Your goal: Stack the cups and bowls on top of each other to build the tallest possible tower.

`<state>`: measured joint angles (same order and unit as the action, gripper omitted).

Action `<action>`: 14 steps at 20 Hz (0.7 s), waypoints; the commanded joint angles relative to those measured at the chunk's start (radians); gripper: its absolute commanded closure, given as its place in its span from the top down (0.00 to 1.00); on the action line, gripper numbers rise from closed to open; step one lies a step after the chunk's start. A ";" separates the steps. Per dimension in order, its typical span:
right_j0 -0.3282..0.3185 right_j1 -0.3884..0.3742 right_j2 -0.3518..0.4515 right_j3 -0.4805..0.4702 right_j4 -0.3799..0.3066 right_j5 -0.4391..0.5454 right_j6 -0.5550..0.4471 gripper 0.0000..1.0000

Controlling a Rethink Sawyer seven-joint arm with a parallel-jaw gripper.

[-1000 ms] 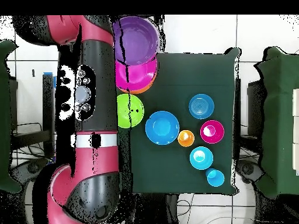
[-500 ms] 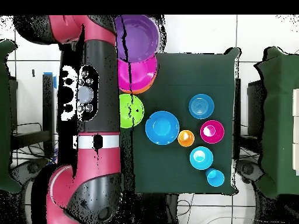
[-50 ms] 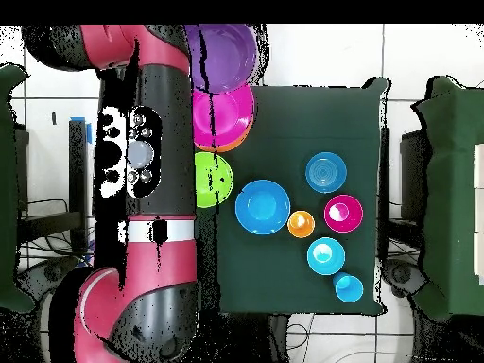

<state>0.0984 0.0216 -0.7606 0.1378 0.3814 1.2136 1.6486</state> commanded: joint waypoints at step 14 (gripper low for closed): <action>0.018 -0.069 0.150 0.245 -0.143 -0.131 -0.368 0.00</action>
<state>0.0993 -0.0044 -0.7221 0.2419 0.3531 1.1329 1.6280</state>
